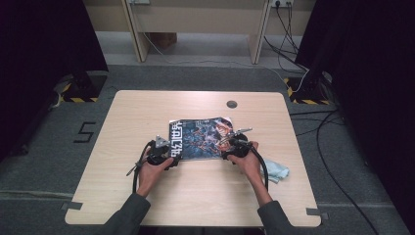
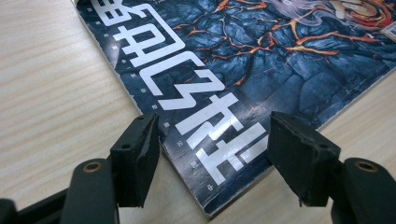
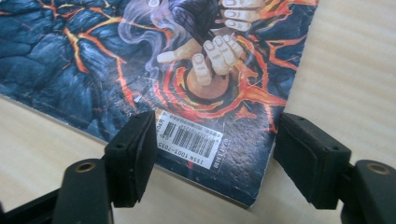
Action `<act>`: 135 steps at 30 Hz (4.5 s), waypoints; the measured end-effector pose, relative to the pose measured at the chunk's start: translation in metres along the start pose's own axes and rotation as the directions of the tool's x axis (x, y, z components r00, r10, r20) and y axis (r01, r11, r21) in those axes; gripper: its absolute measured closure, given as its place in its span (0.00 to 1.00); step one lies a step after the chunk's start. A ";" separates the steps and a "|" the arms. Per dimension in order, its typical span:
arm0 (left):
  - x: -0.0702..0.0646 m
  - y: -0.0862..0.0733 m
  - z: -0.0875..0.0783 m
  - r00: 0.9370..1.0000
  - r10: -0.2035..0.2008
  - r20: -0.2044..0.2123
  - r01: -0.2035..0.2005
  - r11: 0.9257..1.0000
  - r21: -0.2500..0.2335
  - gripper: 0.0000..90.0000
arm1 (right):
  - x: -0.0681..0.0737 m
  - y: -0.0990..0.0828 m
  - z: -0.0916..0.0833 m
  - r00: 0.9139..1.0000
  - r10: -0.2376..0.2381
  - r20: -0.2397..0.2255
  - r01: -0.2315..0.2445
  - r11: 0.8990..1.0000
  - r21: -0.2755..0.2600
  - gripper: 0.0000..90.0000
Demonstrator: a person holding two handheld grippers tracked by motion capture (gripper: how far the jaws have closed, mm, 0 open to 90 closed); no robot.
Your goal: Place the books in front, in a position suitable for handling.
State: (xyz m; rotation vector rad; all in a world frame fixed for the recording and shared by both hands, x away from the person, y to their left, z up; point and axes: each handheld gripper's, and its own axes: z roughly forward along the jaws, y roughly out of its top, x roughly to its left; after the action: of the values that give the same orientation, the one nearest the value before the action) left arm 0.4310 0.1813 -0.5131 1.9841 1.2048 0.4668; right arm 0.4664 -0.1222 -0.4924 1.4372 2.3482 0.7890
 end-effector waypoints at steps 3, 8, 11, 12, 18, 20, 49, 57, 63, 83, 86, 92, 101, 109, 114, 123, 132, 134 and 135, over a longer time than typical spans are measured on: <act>0.001 -0.001 -0.002 1.000 0.006 0.001 -0.006 1.000 0.004 0.38 | 0.005 -0.007 -0.003 1.000 0.006 -0.004 -0.006 1.000 -0.015 0.33; 0.002 -0.001 -0.003 1.000 0.025 -0.003 -0.025 1.000 0.007 0.40 | 0.017 -0.019 -0.009 0.999 -0.041 -0.004 0.041 0.999 0.011 0.25; 0.004 -0.001 -0.004 1.000 0.021 -0.001 -0.021 1.000 0.007 0.41 | 0.027 -0.027 -0.011 0.996 -0.089 0.017 0.088 0.996 0.029 0.24; 0.004 -0.001 -0.004 1.000 0.020 -0.002 -0.020 1.000 0.008 0.41 | 0.028 -0.029 -0.012 0.996 -0.088 0.017 0.088 0.996 0.029 0.26; 0.012 -0.003 -0.006 1.000 0.006 -0.007 -0.006 1.000 0.002 0.45 | 0.038 -0.043 -0.023 0.994 -0.100 -0.040 0.101 0.994 0.026 0.26; 0.015 -0.003 -0.007 1.000 -0.001 -0.026 0.001 1.000 -0.003 0.46 | 0.046 -0.049 -0.027 0.991 -0.121 -0.054 0.123 0.992 0.027 0.26; -0.023 -0.028 -0.034 0.990 -0.080 0.114 0.076 0.996 0.042 0.30 | 0.016 -0.039 -0.054 0.986 -0.124 -0.114 0.104 0.980 -0.168 0.32; -0.035 -0.037 -0.033 0.997 0.012 0.080 -0.015 0.999 0.035 0.16 | -0.011 0.011 -0.039 0.984 -0.134 -0.121 0.110 0.977 -0.185 0.31; -0.038 -0.039 -0.029 0.994 0.095 0.049 -0.096 0.995 0.027 0.16 | -0.014 0.036 -0.012 0.976 -0.210 -0.061 0.202 0.973 -0.108 0.31; -0.028 -0.038 -0.029 0.989 -0.030 0.147 0.034 0.999 -0.022 0.16 | 0.007 0.006 0.002 0.959 -0.239 -0.150 0.247 0.968 0.039 0.24; -0.028 -0.038 -0.028 0.987 -0.041 0.157 0.045 0.999 -0.022 0.16 | 0.012 -0.005 -0.004 0.950 -0.255 -0.180 0.264 0.964 0.023 0.24; -0.028 -0.038 -0.028 0.988 -0.031 0.153 0.035 0.999 -0.023 0.18 | 0.028 -0.033 -0.018 0.937 -0.256 -0.238 0.261 0.965 -0.012 0.23; -0.029 -0.038 -0.028 0.993 0.019 0.120 -0.017 1.000 -0.016 0.20 | 0.023 -0.030 -0.021 0.951 -0.159 -0.266 0.146 0.987 -0.068 0.30; -0.028 -0.038 -0.028 0.992 0.023 0.128 -0.021 1.000 -0.018 0.20 | 0.032 -0.027 -0.009 0.943 -0.192 -0.271 0.191 0.981 -0.033 0.32; -0.027 -0.037 -0.027 0.987 0.051 0.152 -0.048 0.999 -0.018 0.21 | 0.037 -0.037 -0.018 0.946 -0.205 -0.251 0.204 0.979 -0.030 0.31; -0.032 -0.033 -0.022 0.982 0.062 0.180 -0.058 0.998 -0.023 0.25 | 0.052 -0.076 -0.048 0.931 -0.219 -0.291 0.227 0.974 -0.005 0.31; -0.033 -0.034 -0.024 0.981 0.057 0.184 -0.053 0.998 -0.026 0.29 | 0.046 -0.083 -0.054 0.919 -0.149 -0.366 0.154 0.988 -0.017 0.29; -0.033 -0.035 -0.024 0.981 0.053 0.185 -0.049 0.998 -0.027 0.30 | 0.042 -0.081 -0.055 0.929 -0.133 -0.344 0.123 0.991 -0.051 0.25; -0.033 -0.035 -0.025 0.982 0.054 0.183 -0.050 0.998 -0.026 0.30 | 0.041 -0.079 -0.056 0.932 -0.114 -0.345 0.097 0.993 -0.066 0.25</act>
State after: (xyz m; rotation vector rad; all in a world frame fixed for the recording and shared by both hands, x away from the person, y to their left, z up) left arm 0.3783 0.1722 -0.5211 1.9973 1.0311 0.3127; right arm 0.3611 -0.1311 -0.4908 1.2206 2.6151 1.1431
